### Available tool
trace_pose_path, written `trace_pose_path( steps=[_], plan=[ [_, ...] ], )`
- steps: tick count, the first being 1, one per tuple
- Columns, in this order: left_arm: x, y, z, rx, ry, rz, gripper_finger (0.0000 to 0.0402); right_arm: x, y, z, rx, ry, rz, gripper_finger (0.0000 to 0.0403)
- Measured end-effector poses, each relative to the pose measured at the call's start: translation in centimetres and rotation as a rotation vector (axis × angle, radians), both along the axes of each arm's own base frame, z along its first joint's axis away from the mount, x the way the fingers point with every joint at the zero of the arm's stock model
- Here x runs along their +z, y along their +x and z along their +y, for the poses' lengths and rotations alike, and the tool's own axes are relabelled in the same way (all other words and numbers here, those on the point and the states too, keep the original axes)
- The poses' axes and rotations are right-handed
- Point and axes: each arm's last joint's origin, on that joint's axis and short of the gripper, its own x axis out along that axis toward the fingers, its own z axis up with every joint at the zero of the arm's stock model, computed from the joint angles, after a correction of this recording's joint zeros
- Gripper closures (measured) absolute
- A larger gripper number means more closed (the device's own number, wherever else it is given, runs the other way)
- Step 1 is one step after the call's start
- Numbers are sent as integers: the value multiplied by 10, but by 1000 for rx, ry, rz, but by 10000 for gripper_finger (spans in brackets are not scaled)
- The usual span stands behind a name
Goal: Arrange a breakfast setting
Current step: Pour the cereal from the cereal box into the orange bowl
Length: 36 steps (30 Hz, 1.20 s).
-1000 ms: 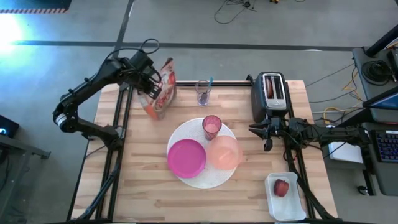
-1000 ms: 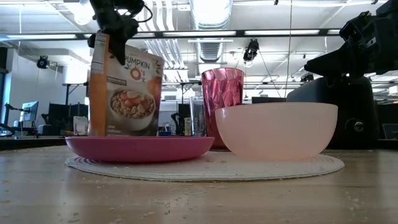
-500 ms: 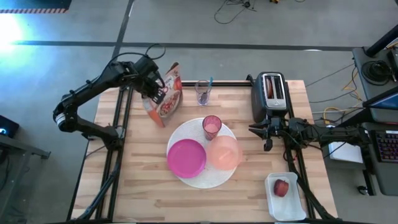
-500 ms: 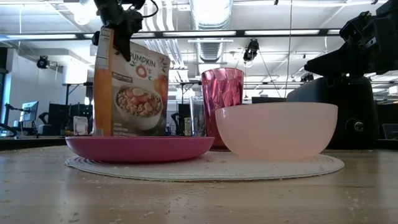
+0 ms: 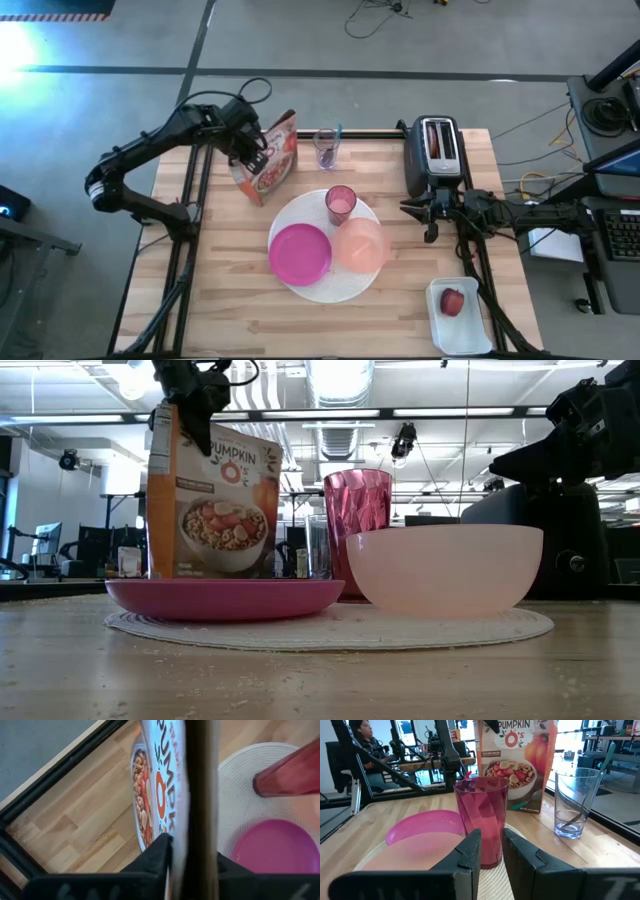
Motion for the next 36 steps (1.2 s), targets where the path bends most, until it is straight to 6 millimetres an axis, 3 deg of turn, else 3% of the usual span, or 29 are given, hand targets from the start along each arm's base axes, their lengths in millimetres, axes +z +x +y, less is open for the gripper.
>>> trace_pose_path(
  steps=[10, 18, 25, 36],
  plan=[
    [14, 0, -1, -2, 31, -39, 237, 0, 0, 0, 0, 0, 0, 335],
    [53, -10, -8, 17, 60, -106, 221, 0, 0, 0, 0, 0, 0, 335],
    [70, -29, -46, 46, -45, -85, 221, 0, 0, 0, 0, 0, 0, 335],
    [73, -28, -120, 89, 4, -122, 221, 0, 0, 0, 0, 0, 0, 335]
  ],
)
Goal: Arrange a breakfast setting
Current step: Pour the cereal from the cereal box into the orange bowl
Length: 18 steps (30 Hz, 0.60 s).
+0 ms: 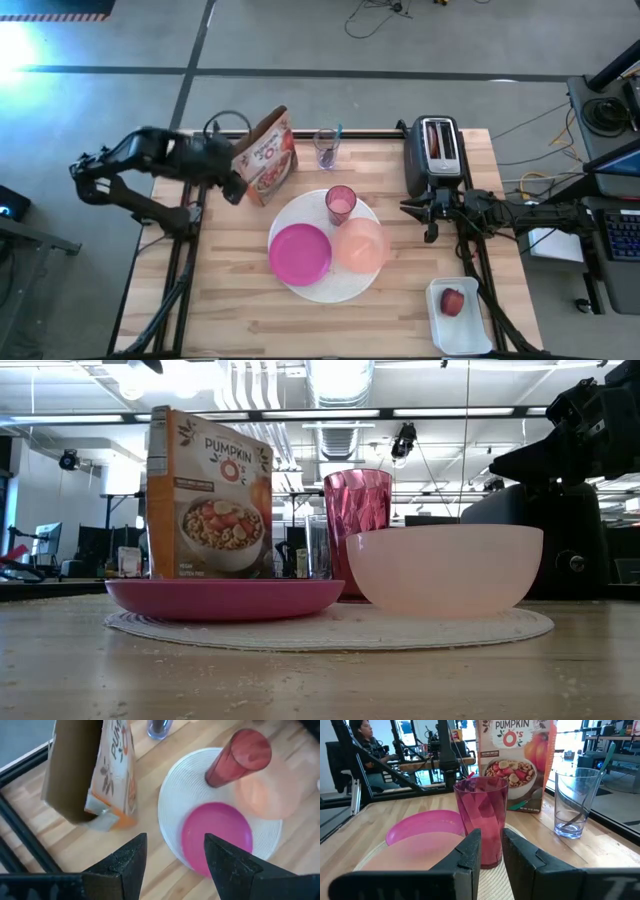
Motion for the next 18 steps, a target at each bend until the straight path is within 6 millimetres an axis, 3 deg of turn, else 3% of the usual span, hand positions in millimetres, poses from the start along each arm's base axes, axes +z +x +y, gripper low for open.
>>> trace_pose_path(
  steps=[4, 9, 18],
  plan=[
    [-11, 2, -23, 5, 12, 5, 221, 0, 0, 0, 0, 0, 0, 335],
    [-45, 9, -43, 69, 11, 81, 222, 0, 0, 0, 0, 0, -1, 335],
    [-118, 9, -49, 261, 43, 248, 222, 0, 0, 0, 0, 0, 0, 335]
  ],
)
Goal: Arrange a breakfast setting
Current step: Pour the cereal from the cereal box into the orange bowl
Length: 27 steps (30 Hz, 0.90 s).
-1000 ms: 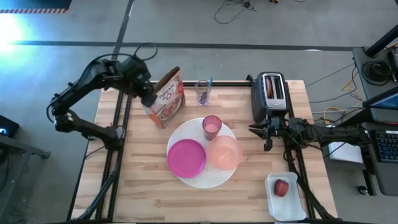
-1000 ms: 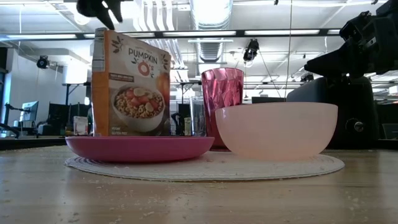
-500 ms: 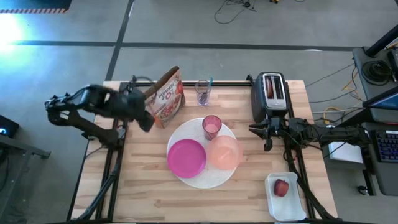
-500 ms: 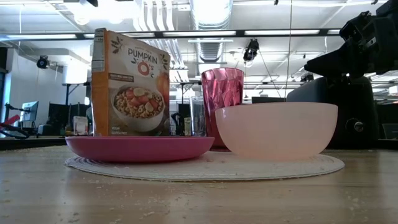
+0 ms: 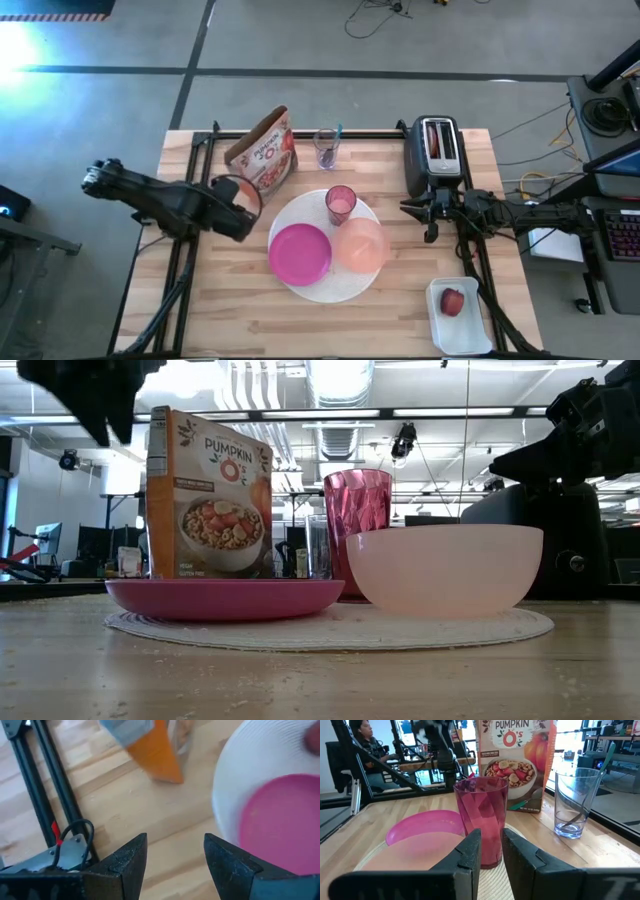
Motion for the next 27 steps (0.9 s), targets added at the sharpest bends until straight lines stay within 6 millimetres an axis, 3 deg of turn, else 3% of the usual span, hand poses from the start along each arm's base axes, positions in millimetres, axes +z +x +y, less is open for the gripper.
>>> trace_pose_path(
  steps=[7, 18, 27],
  plan=[
    [-41, 4, -1, 14, 4, 7, 209, 0, 0, 0, 0, 0, 0, 335],
    [-73, 8, 1, 32, 183, -25, 104, 0, 0, 0, 1, 0, 0, 335],
    [-111, 10, 6, 143, 373, -141, 74, 0, 0, 0, 0, 0, 0, 335]
  ],
)
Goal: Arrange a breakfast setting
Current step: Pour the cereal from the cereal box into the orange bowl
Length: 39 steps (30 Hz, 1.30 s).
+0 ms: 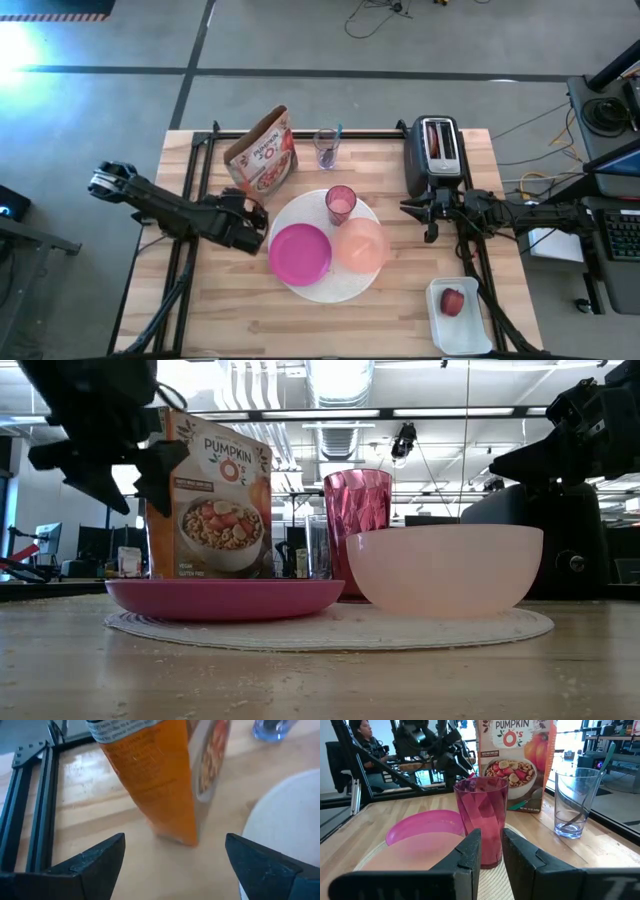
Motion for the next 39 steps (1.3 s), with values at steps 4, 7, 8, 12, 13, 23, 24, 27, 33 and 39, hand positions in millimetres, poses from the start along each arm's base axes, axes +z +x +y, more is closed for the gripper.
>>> trace_pose_path(
  steps=[4, 7, 8, 12, 13, 23, 24, 27, 33, 39],
  plan=[
    [-12, -3, 3, 3, 114, -10, 76, 0, 0, 0, 0, 0, 0, 335],
    [-23, -4, 6, -6, 240, -35, 77, 0, 0, 0, 0, 0, 0, 335],
    [-27, -5, 6, -10, 278, -42, 77, 0, 0, 0, 0, 0, 0, 335],
    [-44, -9, 9, -18, 391, -71, 77, 0, 0, 0, 0, 0, 0, 335],
    [-49, -9, 10, -24, 423, -79, 77, 0, 0, 0, 0, 0, 0, 335],
    [-90, -3, 17, -35, 689, -229, 84, 0, 0, 0, 0, 0, 0, 335],
    [-92, -2, 18, -34, 700, -218, 87, 0, 0, 0, 0, 0, 0, 335],
    [-97, 4, 21, -24, 709, -189, 97, 0, 0, 0, 0, 0, 0, 335],
    [-98, 10, 22, -16, 715, -181, 151, 0, 0, 0, 0, 0, 0, 335],
    [-96, 10, 22, -6, 698, -192, 258, 0, 0, 0, 0, 0, 0, 335]
  ],
)
